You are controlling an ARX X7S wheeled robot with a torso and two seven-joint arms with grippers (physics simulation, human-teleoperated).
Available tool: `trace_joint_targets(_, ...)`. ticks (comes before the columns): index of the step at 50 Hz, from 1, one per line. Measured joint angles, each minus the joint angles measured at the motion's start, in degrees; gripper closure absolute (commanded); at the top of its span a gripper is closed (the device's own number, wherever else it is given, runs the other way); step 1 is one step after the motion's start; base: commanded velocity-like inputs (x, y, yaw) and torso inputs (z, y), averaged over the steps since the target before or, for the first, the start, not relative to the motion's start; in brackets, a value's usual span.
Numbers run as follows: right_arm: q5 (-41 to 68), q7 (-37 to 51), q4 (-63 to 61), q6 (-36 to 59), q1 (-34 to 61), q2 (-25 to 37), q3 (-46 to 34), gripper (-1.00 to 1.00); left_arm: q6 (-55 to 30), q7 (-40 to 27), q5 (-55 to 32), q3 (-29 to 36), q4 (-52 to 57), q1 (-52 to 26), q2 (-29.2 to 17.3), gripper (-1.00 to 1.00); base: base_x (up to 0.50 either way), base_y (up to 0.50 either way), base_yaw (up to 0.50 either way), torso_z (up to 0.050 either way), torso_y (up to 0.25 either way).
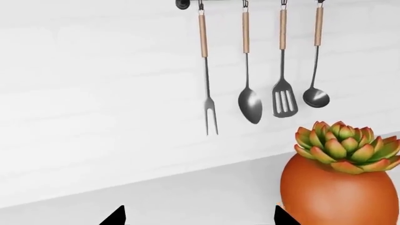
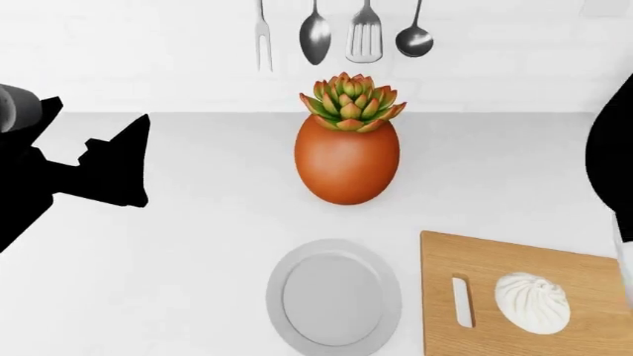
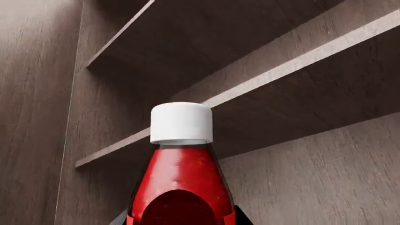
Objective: Pick the dumpling from the plate and place it on the cutting board. Then pick the condiment bottle from the cabinet and place it next to the cutting board.
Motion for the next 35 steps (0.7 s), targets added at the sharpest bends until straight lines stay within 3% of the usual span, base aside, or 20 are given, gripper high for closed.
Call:
trace_joint_targets(18, 27.58, 15.63, -18.97, 0.25, -13.80, -0.86, -1.83, 1.00, 0.70, -0.27, 0.79, -1.30, 1.18, 3.18, -0.80, -1.00, 0.00, 0.00, 0.00, 0.000, 0.000)
trace_joint_targets(35, 35.02, 16.54, -37.85, -0.64, -35.42, 0.02, -8.42, 1.00, 2.28, 2.50, 5.13, -4.18, 1.56, 10.04, -0.35, -1.00, 0.00, 0.00, 0.00, 0.000, 0.000)
